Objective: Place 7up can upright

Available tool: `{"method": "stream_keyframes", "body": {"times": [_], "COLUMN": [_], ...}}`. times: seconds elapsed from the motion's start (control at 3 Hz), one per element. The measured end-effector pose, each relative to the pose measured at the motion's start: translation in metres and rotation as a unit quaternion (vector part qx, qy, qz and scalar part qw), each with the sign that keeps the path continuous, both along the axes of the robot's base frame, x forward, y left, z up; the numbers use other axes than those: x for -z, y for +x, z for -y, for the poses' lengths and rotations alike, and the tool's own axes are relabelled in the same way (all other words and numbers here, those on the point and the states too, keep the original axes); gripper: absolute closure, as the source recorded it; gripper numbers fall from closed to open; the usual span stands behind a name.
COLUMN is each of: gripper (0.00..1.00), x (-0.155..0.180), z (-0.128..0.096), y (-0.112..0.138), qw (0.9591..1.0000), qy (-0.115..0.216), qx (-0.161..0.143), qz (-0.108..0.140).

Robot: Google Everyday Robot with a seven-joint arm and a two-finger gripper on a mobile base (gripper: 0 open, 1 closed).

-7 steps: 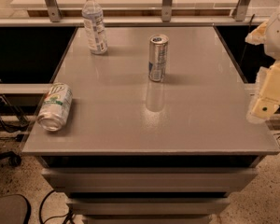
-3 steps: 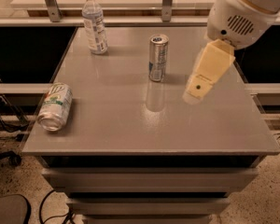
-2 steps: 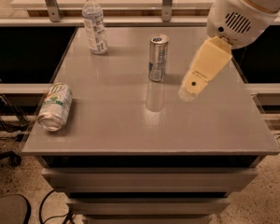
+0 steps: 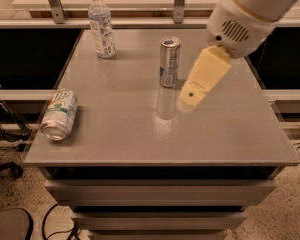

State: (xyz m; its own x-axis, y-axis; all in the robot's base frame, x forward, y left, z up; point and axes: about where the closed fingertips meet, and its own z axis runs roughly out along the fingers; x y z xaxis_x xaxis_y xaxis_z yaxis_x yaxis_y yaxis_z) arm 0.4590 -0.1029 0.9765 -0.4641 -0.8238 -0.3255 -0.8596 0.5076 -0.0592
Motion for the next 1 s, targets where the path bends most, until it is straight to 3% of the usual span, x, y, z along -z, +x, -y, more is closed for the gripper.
{"method": "stream_keyframes", "body": {"times": [0.67,1.0], "gripper": [0.0,0.0], "x": [0.039,0.057], "z": [-0.082,-0.133], "y": [-0.006,-0.006], "qw": [0.9975,0.9965], "qy": [-0.027,-0.002], "qx": [0.044,0.035], "qz": [-0.048,-0.076]}}
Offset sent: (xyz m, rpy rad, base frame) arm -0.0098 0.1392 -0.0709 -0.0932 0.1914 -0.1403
